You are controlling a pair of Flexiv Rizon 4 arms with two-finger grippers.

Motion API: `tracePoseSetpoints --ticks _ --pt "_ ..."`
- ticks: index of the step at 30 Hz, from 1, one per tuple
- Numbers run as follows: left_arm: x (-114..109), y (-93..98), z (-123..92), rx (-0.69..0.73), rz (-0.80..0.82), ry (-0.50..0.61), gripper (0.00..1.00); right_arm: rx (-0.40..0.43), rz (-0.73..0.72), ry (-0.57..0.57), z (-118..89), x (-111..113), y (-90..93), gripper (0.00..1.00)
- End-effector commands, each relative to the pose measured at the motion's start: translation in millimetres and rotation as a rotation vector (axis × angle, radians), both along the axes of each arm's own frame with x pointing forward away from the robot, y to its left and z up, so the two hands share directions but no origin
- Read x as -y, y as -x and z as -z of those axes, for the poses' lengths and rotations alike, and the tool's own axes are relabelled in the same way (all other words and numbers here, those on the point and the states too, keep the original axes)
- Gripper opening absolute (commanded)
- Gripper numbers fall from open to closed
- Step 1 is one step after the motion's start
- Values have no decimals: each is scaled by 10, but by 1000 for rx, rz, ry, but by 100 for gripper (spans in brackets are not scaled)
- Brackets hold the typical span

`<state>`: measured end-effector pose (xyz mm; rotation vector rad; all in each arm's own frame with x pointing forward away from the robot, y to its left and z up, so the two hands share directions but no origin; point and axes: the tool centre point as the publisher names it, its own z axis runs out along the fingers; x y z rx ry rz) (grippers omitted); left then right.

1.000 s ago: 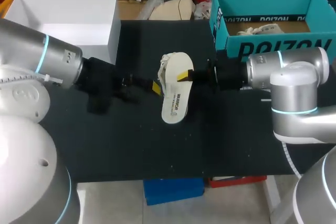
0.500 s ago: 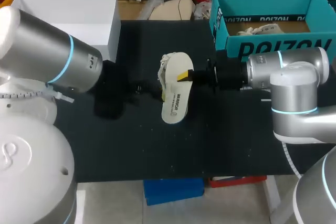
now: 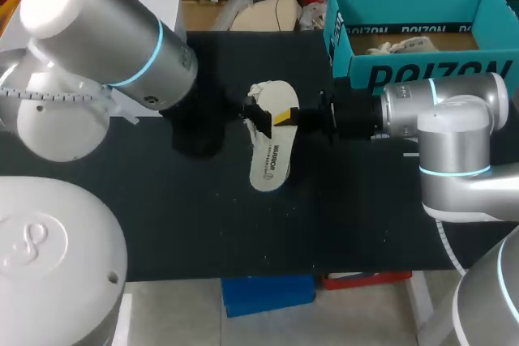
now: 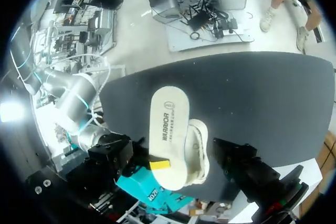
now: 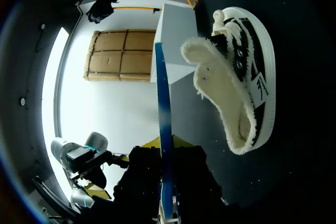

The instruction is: Take the shoe out of the shoebox, open the shoe tongue, remove and reinsert the insole, then place the shoe into the shoebox

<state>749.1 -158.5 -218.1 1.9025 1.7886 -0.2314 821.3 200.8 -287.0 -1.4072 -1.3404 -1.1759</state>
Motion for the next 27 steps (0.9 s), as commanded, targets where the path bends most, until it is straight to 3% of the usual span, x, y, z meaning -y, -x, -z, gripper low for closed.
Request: tracePoseSetpoints --ticks 1,15,27 --pt "30 11 -7 -24 -105 -355 100 0 4 1 5 -11 5 0" --pt "25 27 2 -24 -90 -336 100 0 4 1 5 -11 5 0" --pt "355 -24 124 -79 -6 -317 100 0 4 1 5 -11 5 0"
